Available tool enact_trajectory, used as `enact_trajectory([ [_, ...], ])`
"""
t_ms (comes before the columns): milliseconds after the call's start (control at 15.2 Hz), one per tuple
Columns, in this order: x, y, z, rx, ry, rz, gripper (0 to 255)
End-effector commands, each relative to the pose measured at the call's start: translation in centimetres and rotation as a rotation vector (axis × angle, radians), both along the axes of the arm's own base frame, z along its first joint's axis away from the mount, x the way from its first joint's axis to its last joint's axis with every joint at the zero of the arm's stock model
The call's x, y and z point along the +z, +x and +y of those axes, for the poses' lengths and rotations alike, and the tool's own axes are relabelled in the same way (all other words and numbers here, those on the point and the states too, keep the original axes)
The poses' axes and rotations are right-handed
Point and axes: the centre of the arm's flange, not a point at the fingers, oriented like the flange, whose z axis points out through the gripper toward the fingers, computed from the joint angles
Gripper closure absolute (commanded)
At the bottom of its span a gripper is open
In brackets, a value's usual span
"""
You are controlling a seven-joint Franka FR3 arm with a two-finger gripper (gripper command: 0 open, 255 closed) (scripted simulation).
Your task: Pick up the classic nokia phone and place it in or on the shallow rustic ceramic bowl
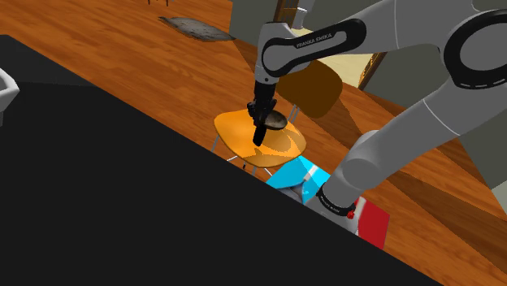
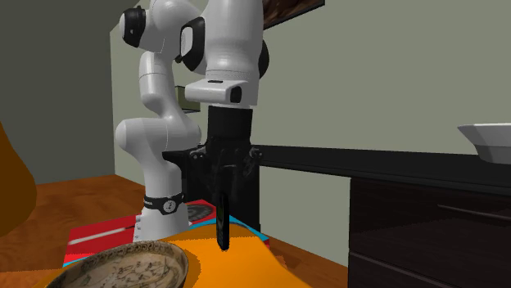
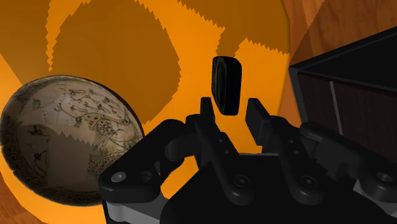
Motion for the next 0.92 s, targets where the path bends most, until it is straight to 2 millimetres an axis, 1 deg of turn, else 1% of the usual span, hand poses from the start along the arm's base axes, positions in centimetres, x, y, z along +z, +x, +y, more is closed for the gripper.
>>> enact_trajectory([
  [0, 0.0, 0.0, 0.0, 0.000, 0.000, 0.000, 255],
  [462, 0.0, 0.0, 0.0, 0.000, 0.000, 0.000, 255],
  [858, 3.2, 0.0, 0.0, 0.000, 0.000, 0.000, 255],
])
